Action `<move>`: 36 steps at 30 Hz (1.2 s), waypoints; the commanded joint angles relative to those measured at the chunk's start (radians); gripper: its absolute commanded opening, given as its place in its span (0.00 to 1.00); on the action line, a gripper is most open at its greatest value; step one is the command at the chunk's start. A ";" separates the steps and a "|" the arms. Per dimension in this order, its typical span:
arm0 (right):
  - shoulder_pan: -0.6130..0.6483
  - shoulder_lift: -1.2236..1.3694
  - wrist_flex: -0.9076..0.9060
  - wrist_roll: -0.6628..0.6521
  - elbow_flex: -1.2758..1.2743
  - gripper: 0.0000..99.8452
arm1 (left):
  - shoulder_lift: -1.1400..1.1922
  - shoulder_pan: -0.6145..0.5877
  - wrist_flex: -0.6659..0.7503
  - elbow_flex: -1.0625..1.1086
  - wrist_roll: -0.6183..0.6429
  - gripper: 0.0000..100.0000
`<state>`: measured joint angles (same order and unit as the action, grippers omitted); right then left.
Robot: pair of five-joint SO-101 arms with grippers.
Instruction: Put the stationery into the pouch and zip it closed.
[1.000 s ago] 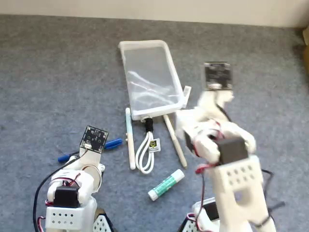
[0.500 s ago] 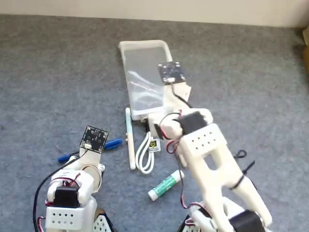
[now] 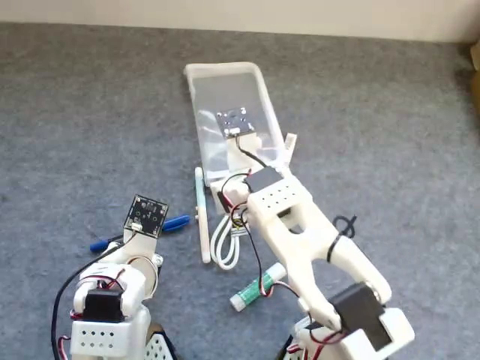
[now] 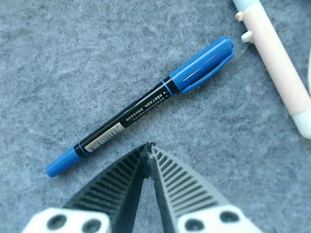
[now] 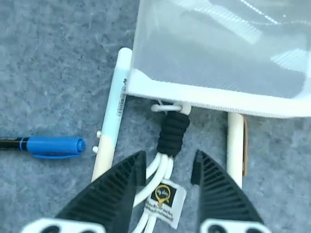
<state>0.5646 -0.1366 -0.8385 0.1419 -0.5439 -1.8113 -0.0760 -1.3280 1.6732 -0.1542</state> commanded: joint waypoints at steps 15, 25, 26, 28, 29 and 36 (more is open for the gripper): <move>0.008 0.223 0.093 0.011 0.180 0.12 | -0.010 -0.012 -0.008 0.022 0.006 0.01; -0.028 0.303 0.093 0.008 0.213 0.11 | -0.010 -0.012 -0.008 0.022 0.006 0.01; -0.028 0.305 0.093 0.008 0.211 0.11 | -0.010 -0.012 -0.008 0.022 0.006 0.01; -0.028 0.305 0.093 0.008 0.211 0.11 | -0.010 -0.012 -0.008 0.022 0.006 0.01; -0.028 0.305 0.093 0.008 0.211 0.11 | -0.010 -0.012 -0.008 0.022 0.006 0.01; -0.028 0.302 0.093 0.005 0.211 0.01 | -0.010 -0.012 -0.008 0.022 0.006 0.01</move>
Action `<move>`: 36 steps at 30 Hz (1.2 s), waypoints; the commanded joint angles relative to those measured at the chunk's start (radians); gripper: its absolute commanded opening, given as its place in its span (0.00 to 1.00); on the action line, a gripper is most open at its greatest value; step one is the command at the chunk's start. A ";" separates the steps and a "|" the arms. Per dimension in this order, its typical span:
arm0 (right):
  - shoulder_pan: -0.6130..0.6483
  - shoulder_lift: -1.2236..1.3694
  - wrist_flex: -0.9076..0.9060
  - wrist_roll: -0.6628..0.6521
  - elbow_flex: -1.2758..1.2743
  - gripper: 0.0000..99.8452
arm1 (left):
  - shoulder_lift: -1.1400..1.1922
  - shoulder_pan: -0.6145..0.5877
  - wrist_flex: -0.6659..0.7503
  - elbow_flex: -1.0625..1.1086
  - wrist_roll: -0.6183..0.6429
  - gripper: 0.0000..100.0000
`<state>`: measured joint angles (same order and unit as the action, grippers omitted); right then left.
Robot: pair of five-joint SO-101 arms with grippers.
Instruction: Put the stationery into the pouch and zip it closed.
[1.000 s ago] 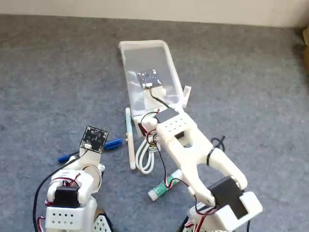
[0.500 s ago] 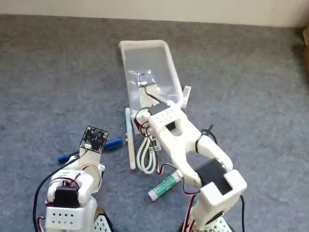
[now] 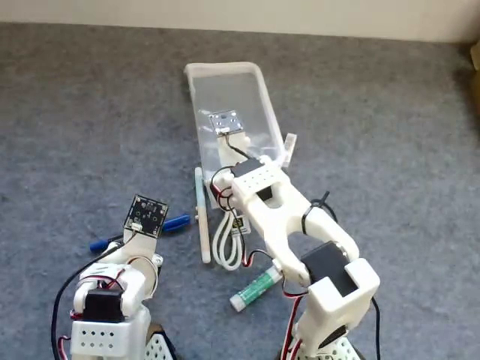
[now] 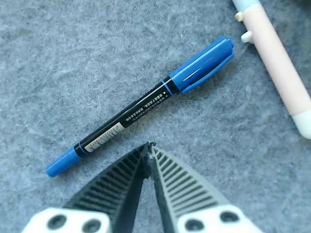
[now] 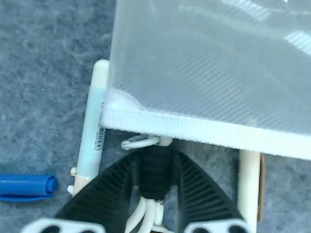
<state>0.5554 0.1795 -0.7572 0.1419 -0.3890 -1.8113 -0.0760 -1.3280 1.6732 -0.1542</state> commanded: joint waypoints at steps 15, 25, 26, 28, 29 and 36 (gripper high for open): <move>-0.015 -0.228 -0.171 0.003 0.067 0.00 | -0.010 -0.012 -0.008 0.022 0.006 0.01; 0.013 -0.424 -0.168 0.003 -0.030 0.00 | -0.010 -0.012 -0.008 0.022 0.006 0.01; 0.015 -0.449 -0.168 0.003 -0.044 0.00 | -0.010 -0.012 -0.008 0.022 0.006 0.01; 0.025 -0.490 -0.166 0.003 -0.064 0.00 | -0.010 -0.012 -0.008 0.022 0.006 0.01; 0.025 -0.506 -0.166 0.003 -0.073 0.00 | -0.010 -0.012 -0.008 0.022 0.006 0.01; 0.024 -0.598 -0.165 0.003 -0.148 0.00 | -0.010 -0.012 -0.008 0.022 0.006 0.01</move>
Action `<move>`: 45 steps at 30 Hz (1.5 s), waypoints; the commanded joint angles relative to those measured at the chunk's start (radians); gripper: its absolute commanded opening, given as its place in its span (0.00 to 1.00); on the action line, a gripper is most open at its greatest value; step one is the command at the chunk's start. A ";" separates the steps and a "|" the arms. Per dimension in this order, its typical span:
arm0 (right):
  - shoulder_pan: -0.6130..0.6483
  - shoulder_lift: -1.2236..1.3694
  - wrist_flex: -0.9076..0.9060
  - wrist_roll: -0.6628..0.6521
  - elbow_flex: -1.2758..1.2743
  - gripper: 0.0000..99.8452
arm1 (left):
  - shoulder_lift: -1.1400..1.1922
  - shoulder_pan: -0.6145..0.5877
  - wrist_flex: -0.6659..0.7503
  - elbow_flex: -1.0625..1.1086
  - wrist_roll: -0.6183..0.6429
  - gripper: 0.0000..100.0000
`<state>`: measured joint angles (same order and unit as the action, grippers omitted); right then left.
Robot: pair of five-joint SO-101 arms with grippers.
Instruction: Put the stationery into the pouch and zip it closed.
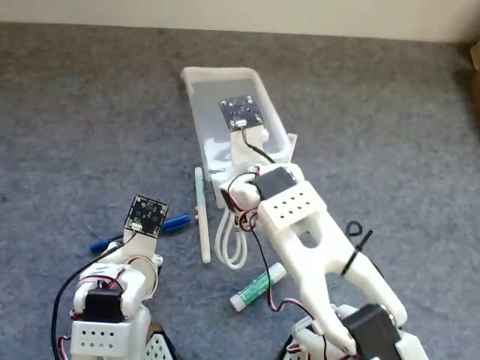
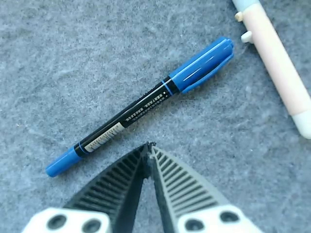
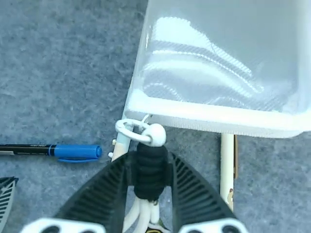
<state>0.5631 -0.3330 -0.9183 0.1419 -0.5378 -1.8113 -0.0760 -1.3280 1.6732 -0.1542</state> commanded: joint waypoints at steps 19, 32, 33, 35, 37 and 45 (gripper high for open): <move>0.016 -0.332 0.243 0.006 -0.262 0.00 | -0.016 -0.050 0.218 -0.079 0.006 0.01; 0.018 -0.332 0.240 0.011 -0.266 0.00 | -0.015 -0.041 0.293 -0.211 0.193 0.28; 0.019 -0.332 0.239 0.011 -0.266 0.00 | -0.015 -0.027 0.307 -0.216 0.199 0.28; 0.022 -0.334 0.239 0.011 -0.266 0.00 | -0.015 0.008 0.324 -0.219 0.203 0.28; 0.022 -0.334 0.237 0.011 -0.266 0.00 | -0.015 0.050 0.345 -0.216 0.203 0.28; 0.022 -0.334 0.236 0.011 -0.266 0.00 | -0.013 0.130 0.511 -0.111 0.203 0.28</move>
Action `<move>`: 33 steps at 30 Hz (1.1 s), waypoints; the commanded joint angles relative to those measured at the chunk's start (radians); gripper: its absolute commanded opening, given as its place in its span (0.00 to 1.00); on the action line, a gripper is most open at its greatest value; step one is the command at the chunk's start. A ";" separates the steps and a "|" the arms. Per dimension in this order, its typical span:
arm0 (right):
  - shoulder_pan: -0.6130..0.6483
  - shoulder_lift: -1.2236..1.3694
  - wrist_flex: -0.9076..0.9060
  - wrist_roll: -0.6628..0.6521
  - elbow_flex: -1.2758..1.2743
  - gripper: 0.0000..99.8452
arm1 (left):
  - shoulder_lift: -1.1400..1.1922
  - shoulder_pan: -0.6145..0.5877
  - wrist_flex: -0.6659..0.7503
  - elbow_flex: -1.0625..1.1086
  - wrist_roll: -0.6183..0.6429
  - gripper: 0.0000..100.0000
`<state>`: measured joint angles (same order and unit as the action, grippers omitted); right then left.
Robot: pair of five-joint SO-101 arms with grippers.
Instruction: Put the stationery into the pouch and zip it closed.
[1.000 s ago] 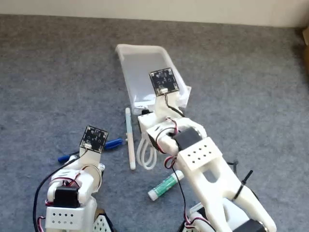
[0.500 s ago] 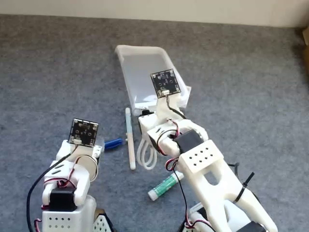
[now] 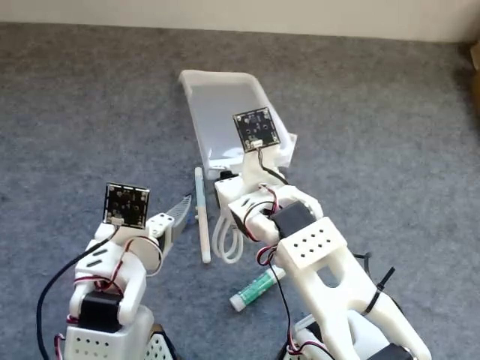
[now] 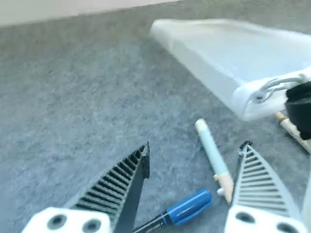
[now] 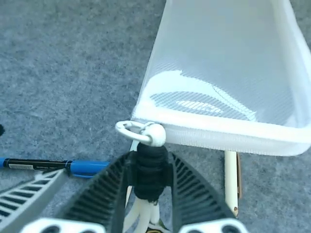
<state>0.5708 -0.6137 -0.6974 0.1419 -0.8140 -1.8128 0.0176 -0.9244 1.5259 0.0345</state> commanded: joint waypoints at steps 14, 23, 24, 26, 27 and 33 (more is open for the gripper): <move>0.088 -0.053 -0.045 0.006 0.012 0.00 | -0.012 0.082 0.166 0.107 0.014 0.28; 0.099 -0.054 -0.127 0.009 0.019 0.00 | -0.012 0.081 0.169 0.111 0.011 0.28; 0.099 -0.054 -0.127 0.009 0.019 0.00 | -0.012 0.081 0.169 0.113 0.011 0.28; 0.099 -0.054 -0.127 0.011 0.021 0.00 | -0.012 0.081 0.169 0.122 0.009 0.28; 0.099 -0.058 -0.127 0.011 0.021 0.00 | -0.012 0.085 0.176 0.134 0.009 0.28; 0.160 -0.225 -0.136 0.009 -0.013 0.00 | -0.010 0.082 0.241 0.170 -0.011 0.28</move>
<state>0.6966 -0.7227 -0.8201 0.1419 -0.8186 -1.8098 0.0836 -0.7204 1.6732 0.0407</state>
